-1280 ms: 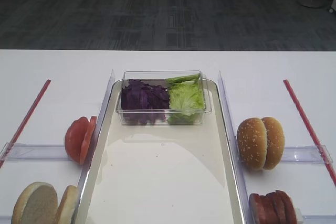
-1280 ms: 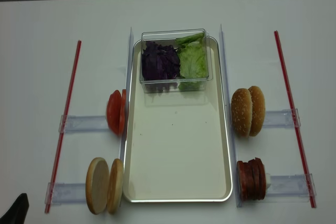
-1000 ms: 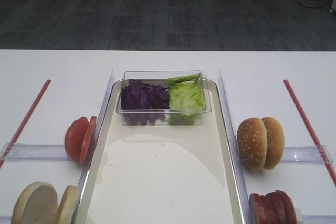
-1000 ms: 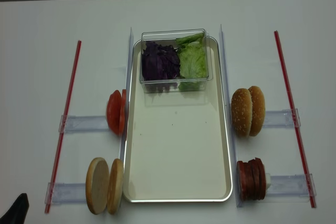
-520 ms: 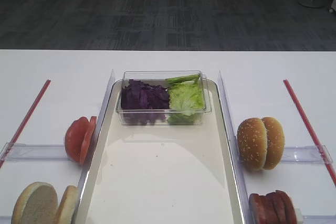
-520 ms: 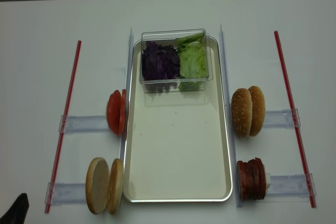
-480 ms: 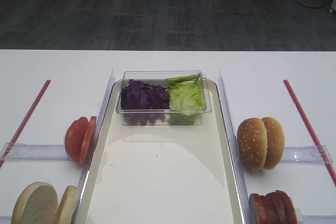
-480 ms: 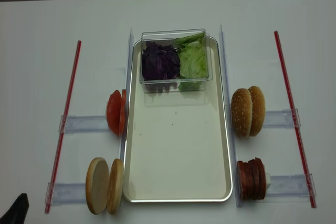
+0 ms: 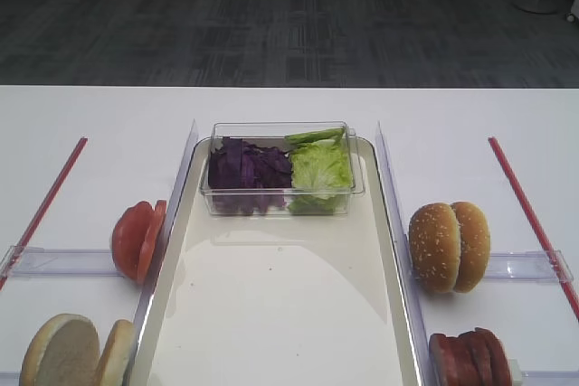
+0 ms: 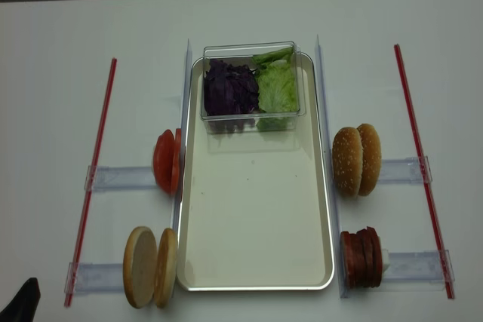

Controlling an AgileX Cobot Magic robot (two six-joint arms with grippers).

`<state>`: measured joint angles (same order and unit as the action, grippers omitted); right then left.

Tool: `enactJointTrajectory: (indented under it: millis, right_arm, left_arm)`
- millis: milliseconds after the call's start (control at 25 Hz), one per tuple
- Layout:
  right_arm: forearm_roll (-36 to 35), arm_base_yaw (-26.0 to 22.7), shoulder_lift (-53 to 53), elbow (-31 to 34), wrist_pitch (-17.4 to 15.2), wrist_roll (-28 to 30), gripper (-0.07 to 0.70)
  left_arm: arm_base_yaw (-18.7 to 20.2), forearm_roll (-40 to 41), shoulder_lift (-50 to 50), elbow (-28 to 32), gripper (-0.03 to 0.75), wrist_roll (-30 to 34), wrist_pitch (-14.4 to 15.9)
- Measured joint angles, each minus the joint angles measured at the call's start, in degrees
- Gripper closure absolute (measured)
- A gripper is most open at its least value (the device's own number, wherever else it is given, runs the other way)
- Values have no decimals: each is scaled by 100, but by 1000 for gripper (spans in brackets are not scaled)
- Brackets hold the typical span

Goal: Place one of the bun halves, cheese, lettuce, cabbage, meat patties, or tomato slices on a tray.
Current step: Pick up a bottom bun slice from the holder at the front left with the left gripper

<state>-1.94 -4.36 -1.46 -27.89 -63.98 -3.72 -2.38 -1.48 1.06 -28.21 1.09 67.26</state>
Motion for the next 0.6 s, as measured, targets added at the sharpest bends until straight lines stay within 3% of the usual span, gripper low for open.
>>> enactJointTrajectory:
  millis: [600]
  right_arm:
    - [-8, 0, 0, 0, 0, 0, -60]
  left_arm:
    - [119, -20, 0, -227, 198, 10, 80]
